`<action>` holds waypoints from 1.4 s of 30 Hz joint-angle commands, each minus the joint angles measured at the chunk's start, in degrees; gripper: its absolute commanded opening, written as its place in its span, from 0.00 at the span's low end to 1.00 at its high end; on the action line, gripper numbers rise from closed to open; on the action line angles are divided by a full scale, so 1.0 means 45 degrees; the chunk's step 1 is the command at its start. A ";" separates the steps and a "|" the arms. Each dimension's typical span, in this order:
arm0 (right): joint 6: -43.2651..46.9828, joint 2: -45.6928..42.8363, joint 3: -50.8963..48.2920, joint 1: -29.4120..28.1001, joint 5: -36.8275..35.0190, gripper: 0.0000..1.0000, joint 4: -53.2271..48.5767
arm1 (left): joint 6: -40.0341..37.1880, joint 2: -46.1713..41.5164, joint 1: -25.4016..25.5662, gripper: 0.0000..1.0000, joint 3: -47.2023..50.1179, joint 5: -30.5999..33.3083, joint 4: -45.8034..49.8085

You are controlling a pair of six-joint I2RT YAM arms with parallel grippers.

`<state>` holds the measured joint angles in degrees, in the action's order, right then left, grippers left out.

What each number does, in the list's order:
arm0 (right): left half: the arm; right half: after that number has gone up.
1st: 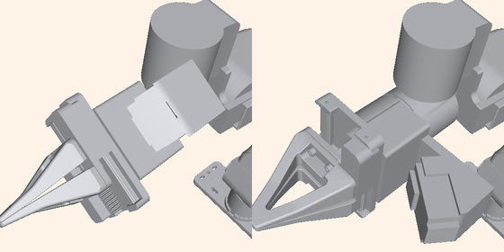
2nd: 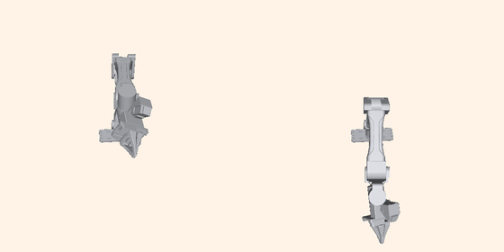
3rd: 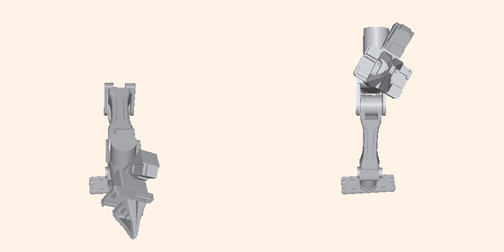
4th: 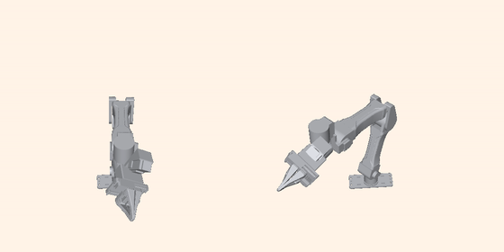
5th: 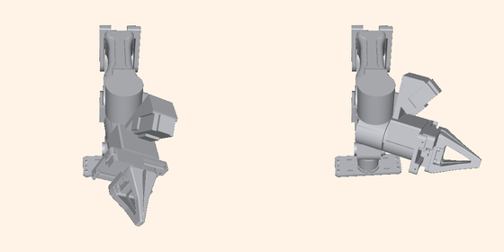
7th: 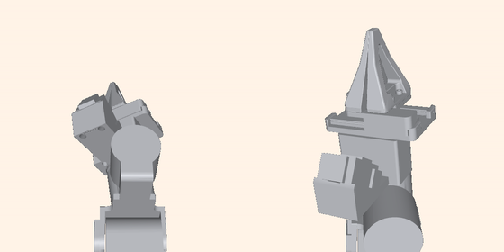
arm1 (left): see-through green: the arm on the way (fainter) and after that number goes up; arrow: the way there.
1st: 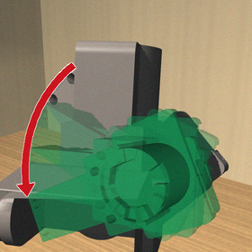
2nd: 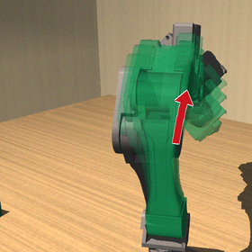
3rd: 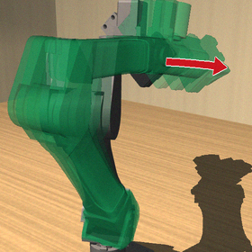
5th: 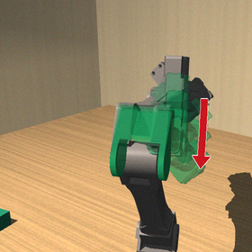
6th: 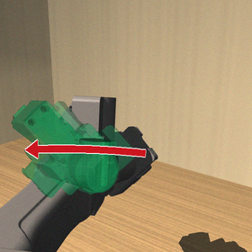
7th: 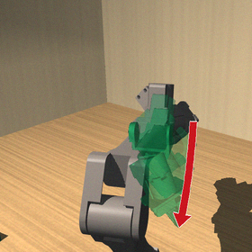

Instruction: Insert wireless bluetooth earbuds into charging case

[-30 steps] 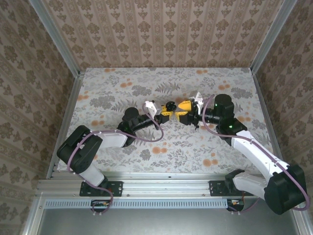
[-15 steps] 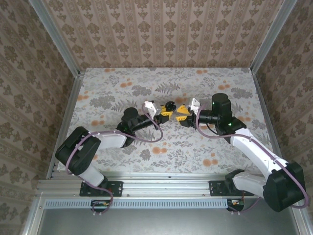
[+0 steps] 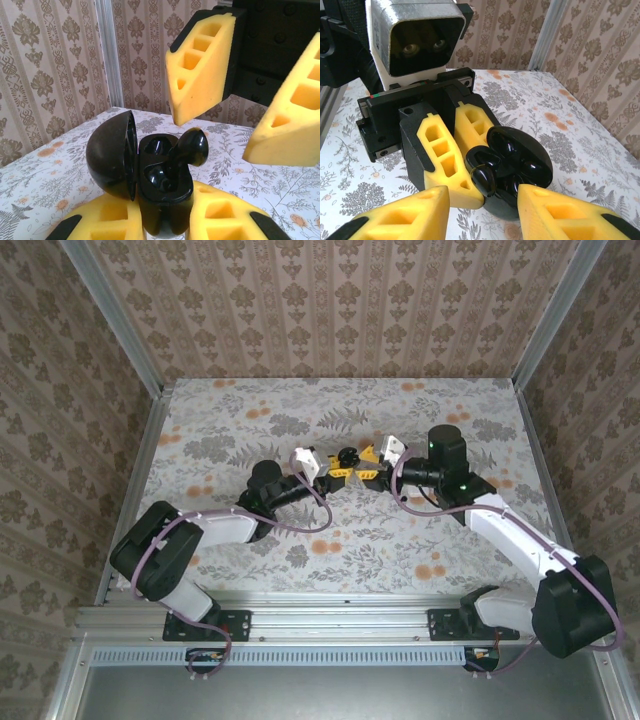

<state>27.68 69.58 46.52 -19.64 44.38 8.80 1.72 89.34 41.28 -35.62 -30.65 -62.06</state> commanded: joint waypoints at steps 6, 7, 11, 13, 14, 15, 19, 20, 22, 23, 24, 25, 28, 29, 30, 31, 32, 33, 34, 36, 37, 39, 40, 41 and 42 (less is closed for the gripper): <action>0.1611 0.0313 0.0623 -0.0191 0.1208 0.32 -0.0424 | -0.0225 -0.0364 0.0122 0.02 0.0083 -0.0046 -0.0056; 0.1650 0.0366 0.0672 -0.0206 0.1246 0.31 -0.0515 | -0.0230 -0.0375 0.0124 0.02 0.0087 -0.0042 -0.0056; 0.1768 0.0540 0.0852 -0.0238 0.1367 0.28 -0.0835 | -0.0239 -0.0402 0.0124 0.02 0.0102 -0.0024 -0.0051; 0.1805 0.0626 0.0943 -0.0245 0.1443 0.27 -0.0928 | -0.0256 -0.0410 0.0120 0.02 0.0103 -0.0007 -0.0056; 0.1802 0.0660 0.0967 -0.0264 0.1482 0.27 -0.0954 | -0.0245 -0.0414 0.0124 0.02 0.0115 -0.0023 -0.0056; 0.1808 0.0698 0.0989 -0.0293 0.1505 0.26 -0.0947 | -0.0235 -0.0402 0.0106 0.02 0.0112 -0.0013 -0.0056; 0.1779 0.0869 0.1092 -0.0397 0.1527 0.26 -0.0958 | -0.0238 -0.0426 0.0124 0.02 0.0124 -0.0013 -0.0056; 0.1779 0.0914 0.1119 -0.0430 0.1503 0.26 -0.0959 | -0.0240 -0.0433 0.0114 0.02 0.0122 -0.0014 -0.0056; 0.1773 0.0996 0.1161 -0.0475 0.1507 0.26 -0.0905 | -0.0250 -0.0457 0.0110 0.02 0.0122 -0.0003 -0.0056; 0.1759 0.1017 0.1168 -0.0497 0.1483 0.26 -0.0882 | -0.0246 -0.0456 0.0115 0.02 0.0131 0.0026 -0.0056; 0.1747 0.1058 0.1184 -0.0514 0.1466 0.26 -0.0827 | -0.0251 -0.0455 0.0124 0.02 0.0147 0.0015 -0.0056; 0.1711 0.1075 0.1191 -0.0536 0.1411 0.26 -0.0769 | -0.0247 -0.0450 0.0121 0.02 0.0152 0.0015 -0.0051; 0.1613 0.1119 0.1224 -0.0576 0.1268 0.26 -0.0638 | -0.0256 -0.0467 0.0106 0.02 0.0187 0.0016 -0.0056; 0.1585 0.1119 0.1214 -0.0593 0.1237 0.26 -0.0607 | -0.0257 -0.0477 0.0109 0.02 0.0186 0.0037 -0.0056; 0.1577 0.1119 0.1223 -0.0607 0.1214 0.26 -0.0571 | -0.0263 -0.0474 0.0114 0.02 0.0200 0.0030 -0.0047; 0.1536 0.1119 0.1214 -0.0623 0.1212 0.26 -0.0550 | -0.0245 -0.0468 0.0124 0.02 0.0214 0.0028 -0.0056; 0.1544 0.1110 0.1226 -0.0634 0.1222 0.26 -0.0549 | -0.0260 -0.0472 0.0124 0.02 0.0219 0.0025 -0.0054; 0.1525 0.1137 0.1242 -0.0651 0.1193 0.26 -0.0543 | -0.0263 -0.0465 0.0119 0.02 0.0229 0.0045 -0.0037; 0.1522 0.1135 0.1268 -0.0657 0.1212 0.26 -0.0549 | -0.0257 -0.0481 0.0139 0.02 0.0243 0.0026 -0.0041; 0.1497 0.1105 0.1268 -0.0665 0.1208 0.26 -0.0594 | -0.0262 -0.0500 0.0132 0.02 0.0268 0.0036 -0.0046; 0.1440 0.1053 0.1253 -0.0660 0.1174 0.26 -0.0622 | -0.0286 -0.0537 0.0134 0.02 0.0296 0.0085 -0.0036; 0.1272 0.0858 0.1217 -0.0657 0.1035 0.26 -0.0754 | -0.0349 -0.0553 0.0129 0.02 0.0373 0.0199 -0.0020; 0.1195 0.0721 0.1222 -0.0637 0.0952 0.26 -0.1015 | -0.0390 -0.0546 0.0135 0.02 0.0442 0.0266 0.0003; 0.1096 0.0594 0.1232 -0.0631 0.0819 0.26 -0.1306 | -0.0454 -0.0544 0.0125 0.02 0.0530 0.0334 0.0023; 0.0976 0.0464 0.1252 -0.0624 0.0675 0.26 -0.1671 | -0.0522 -0.0556 0.0115 0.02 0.0619 0.0397 0.0020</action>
<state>33.63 73.82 50.54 -22.31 48.29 4.86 1.19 88.47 41.60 -34.09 -29.78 -61.95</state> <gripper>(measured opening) 0.262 0.181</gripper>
